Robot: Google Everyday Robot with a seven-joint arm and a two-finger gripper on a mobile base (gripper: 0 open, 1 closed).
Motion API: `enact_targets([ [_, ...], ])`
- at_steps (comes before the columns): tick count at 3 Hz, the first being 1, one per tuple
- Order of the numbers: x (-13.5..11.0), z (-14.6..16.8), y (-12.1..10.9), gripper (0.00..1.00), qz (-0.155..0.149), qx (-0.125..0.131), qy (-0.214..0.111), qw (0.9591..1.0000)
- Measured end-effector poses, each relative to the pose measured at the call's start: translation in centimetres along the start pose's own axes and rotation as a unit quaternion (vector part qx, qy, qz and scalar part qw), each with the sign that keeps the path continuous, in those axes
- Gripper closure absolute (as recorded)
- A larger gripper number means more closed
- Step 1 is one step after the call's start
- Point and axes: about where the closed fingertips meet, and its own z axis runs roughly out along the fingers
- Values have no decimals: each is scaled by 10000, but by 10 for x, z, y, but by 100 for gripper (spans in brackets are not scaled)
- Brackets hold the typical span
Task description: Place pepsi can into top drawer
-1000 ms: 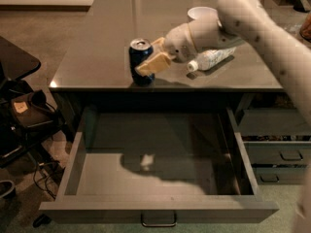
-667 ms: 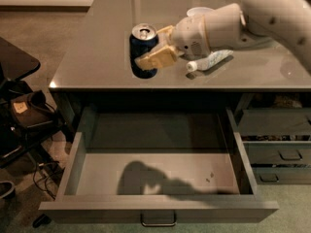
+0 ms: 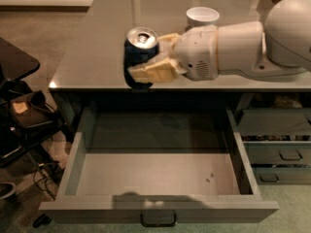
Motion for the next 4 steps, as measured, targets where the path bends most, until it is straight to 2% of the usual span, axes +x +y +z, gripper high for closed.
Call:
enact_targets([
  [1,1,0,0,100,2,5,8,10000],
  [2,26,16,8,100,245,101,-270,9993],
  [3,80,34,27,100,681,421,-760,9939],
  [4,134,39,33,100,934,926,-841,9877],
])
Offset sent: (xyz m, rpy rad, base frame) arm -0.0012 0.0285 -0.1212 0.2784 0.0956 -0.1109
